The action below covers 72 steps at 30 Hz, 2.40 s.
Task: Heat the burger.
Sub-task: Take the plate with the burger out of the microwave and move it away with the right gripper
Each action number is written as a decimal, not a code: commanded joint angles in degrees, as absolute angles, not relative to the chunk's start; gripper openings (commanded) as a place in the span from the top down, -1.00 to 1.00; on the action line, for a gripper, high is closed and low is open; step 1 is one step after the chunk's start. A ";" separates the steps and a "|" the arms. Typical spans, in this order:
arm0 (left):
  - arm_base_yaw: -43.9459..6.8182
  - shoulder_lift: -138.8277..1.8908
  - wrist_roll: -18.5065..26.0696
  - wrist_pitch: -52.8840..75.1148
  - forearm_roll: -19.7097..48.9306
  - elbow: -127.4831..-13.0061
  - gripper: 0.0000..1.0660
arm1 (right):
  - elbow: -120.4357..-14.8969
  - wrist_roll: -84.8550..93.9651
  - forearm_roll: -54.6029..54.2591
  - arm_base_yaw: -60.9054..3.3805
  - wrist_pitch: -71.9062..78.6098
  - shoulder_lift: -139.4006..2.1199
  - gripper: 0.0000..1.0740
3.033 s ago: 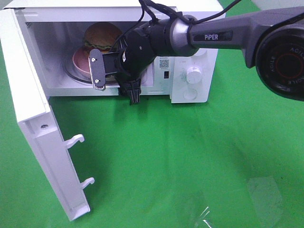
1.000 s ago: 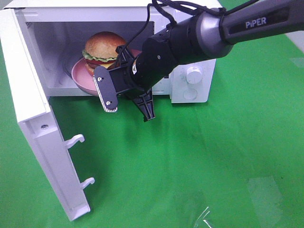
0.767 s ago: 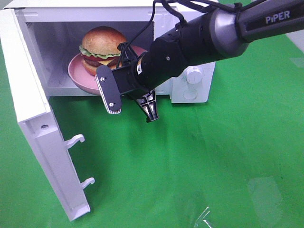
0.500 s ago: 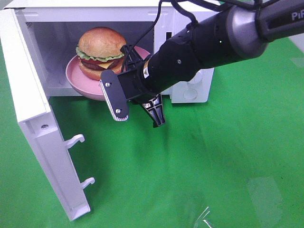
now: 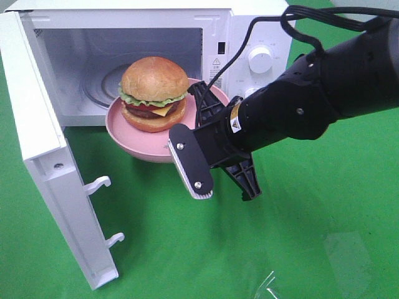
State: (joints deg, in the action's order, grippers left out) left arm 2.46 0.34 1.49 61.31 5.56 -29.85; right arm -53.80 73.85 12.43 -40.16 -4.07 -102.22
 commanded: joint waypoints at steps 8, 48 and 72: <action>2.58 0.52 1.38 61.25 5.67 -29.68 -0.83 | -47.15 72.54 11.52 -39.36 -0.57 -92.65 1.00; 2.58 0.52 1.38 61.25 5.67 -29.68 -0.83 | -27.85 35.70 33.46 -39.36 -28.42 -56.67 1.00; 2.58 0.52 1.38 61.25 5.67 -29.68 -0.83 | -27.85 -1.20 47.44 -39.36 -45.84 -56.67 1.00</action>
State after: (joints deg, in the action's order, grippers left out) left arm 2.46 0.34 1.49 61.31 5.56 -29.85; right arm -27.44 0.86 43.72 -39.48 -44.46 -57.58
